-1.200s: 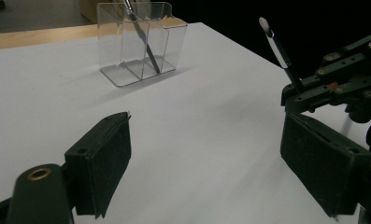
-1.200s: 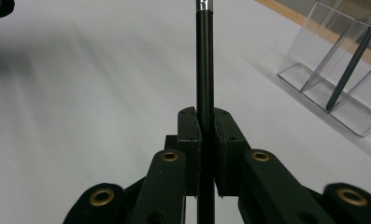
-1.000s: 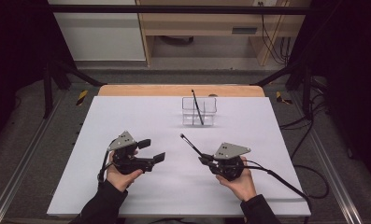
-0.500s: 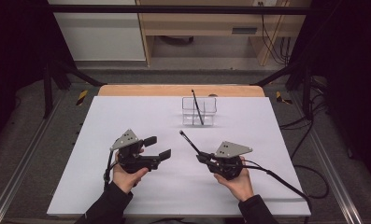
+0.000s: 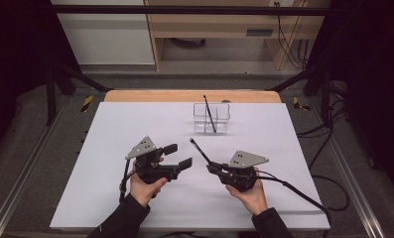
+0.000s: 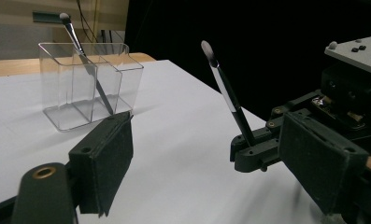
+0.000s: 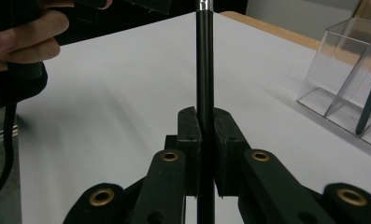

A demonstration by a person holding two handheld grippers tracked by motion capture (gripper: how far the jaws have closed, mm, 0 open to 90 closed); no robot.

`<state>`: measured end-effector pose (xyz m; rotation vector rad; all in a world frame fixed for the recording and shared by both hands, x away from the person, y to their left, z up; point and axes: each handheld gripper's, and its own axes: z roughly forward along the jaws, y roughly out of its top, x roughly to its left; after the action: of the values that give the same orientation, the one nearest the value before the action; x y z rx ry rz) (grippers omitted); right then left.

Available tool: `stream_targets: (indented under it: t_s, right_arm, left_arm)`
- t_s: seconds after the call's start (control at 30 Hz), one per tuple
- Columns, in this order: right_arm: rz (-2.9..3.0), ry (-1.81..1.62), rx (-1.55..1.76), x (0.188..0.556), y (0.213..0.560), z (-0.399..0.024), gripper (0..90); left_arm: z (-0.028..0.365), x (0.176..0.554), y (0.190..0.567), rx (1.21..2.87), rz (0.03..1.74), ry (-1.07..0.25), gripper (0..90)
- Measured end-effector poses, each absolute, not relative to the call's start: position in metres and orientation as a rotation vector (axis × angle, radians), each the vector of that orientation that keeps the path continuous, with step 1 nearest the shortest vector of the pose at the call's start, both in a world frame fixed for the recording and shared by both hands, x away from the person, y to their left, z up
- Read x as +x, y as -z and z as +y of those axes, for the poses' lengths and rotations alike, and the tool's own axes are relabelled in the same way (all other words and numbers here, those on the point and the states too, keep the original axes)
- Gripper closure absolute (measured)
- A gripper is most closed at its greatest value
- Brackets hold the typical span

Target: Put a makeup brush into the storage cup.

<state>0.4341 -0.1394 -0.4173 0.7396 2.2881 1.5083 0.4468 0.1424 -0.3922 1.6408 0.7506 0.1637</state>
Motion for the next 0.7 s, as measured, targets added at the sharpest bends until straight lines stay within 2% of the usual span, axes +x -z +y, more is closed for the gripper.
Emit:
stream_targets:
  t_s: [0.7]
  right_arm:
    - [2.276,-1.539,0.739,0.433,0.419,-0.136,83.2]
  left_arm:
    - [0.130,0.450,0.394,1.612,0.730,-0.120,23.1]
